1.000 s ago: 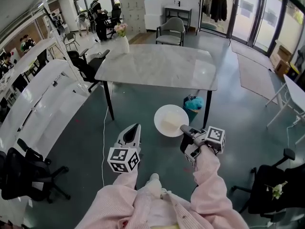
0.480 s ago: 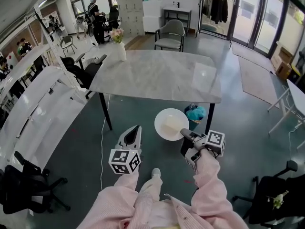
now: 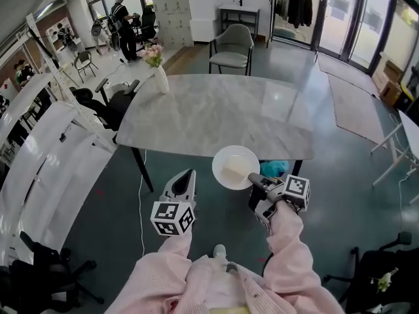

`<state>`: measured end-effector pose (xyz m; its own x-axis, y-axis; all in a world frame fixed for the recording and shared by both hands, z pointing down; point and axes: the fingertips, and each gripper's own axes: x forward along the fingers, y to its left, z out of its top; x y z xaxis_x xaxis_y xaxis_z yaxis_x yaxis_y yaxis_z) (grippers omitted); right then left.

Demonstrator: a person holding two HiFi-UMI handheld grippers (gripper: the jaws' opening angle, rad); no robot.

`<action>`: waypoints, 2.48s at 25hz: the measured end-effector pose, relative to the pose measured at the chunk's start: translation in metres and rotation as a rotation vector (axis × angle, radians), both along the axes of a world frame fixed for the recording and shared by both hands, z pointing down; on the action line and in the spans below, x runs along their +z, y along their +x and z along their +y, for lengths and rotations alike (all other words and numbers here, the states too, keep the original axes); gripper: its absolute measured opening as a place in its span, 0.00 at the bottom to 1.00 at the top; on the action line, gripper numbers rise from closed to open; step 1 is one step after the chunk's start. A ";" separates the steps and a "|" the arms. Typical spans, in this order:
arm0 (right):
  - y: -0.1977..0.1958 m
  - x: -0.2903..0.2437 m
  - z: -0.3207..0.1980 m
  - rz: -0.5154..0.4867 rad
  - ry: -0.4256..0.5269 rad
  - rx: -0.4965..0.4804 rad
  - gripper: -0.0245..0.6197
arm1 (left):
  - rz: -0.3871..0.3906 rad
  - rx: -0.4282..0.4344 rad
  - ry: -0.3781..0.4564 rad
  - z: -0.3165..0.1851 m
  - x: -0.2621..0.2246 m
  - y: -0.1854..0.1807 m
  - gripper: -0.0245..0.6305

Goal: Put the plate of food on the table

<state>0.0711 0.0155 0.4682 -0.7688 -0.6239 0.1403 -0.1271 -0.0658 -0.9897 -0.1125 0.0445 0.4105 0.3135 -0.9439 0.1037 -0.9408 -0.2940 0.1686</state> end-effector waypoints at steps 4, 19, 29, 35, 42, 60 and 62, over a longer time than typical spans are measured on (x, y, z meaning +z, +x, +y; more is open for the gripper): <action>-0.010 0.001 -0.032 -0.006 0.003 0.014 0.06 | 0.010 0.011 -0.004 -0.034 0.003 -0.010 0.03; -0.026 0.023 -0.150 0.010 -0.014 0.012 0.06 | 0.049 0.027 -0.063 -0.151 0.028 -0.024 0.03; -0.038 0.041 -0.260 0.033 -0.045 -0.007 0.06 | 0.062 0.025 -0.134 -0.263 0.051 -0.030 0.03; -0.038 0.059 -0.318 0.051 -0.102 0.008 0.06 | 0.075 0.037 -0.199 -0.331 0.076 -0.026 0.03; -0.032 0.090 -0.376 0.088 -0.091 0.034 0.06 | 0.073 0.082 -0.302 -0.382 0.115 -0.010 0.03; -0.036 0.173 -0.443 0.180 -0.167 0.133 0.06 | 0.100 0.148 -0.525 -0.440 0.200 -0.002 0.03; -0.035 0.176 -0.442 0.192 -0.175 0.130 0.06 | 0.102 0.154 -0.536 -0.442 0.204 0.001 0.03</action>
<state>0.0360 -0.4262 0.6446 -0.6332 -0.6687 0.3897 -0.2905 -0.2614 -0.9205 -0.1117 -0.3970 0.6145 0.4768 -0.7103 0.5178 -0.8651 -0.2749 0.4195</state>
